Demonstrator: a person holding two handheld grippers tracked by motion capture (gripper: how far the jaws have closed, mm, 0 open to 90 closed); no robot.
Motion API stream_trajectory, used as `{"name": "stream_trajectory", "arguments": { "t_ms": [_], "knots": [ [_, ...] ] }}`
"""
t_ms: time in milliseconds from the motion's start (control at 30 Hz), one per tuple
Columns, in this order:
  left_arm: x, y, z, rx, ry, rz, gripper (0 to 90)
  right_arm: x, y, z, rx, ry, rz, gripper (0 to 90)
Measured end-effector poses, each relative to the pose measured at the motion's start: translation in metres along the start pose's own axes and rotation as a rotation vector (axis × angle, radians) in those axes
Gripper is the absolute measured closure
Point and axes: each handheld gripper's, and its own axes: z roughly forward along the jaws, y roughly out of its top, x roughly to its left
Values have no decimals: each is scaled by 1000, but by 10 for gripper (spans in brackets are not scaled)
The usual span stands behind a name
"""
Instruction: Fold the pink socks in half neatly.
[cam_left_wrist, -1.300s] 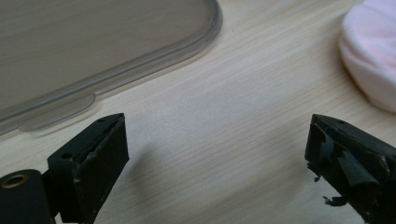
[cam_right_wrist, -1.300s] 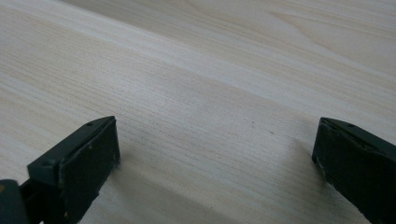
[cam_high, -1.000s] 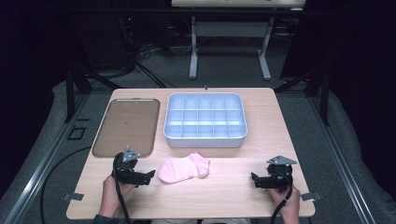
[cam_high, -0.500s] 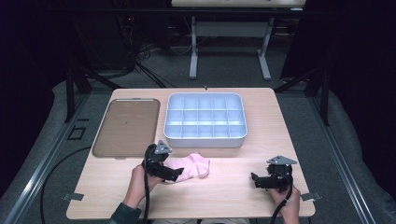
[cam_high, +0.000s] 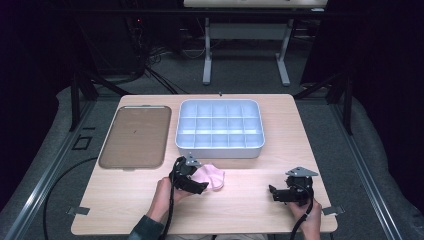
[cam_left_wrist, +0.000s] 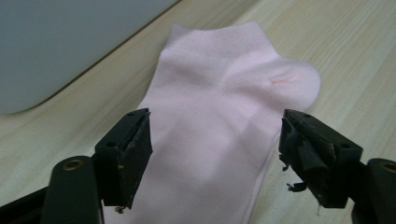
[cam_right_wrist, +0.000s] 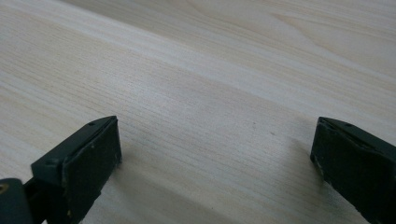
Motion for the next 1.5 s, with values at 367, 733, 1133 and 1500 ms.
{"name": "stream_trajectory", "arguments": {
  "t_ms": [367,733,1133,1500],
  "knots": [
    [-9,-4,9,51,53,48,388,0,0,0,-2,-1,1,14],
    [-10,-5,6,44,49,73,575,0,0,0,-2,-3,2,15],
    [-7,-13,7,-38,54,96,807,0,0,0,-2,-4,4,15],
    [-10,-12,-9,-137,-3,72,812,0,0,0,-2,-5,4,15]
  ]
}}
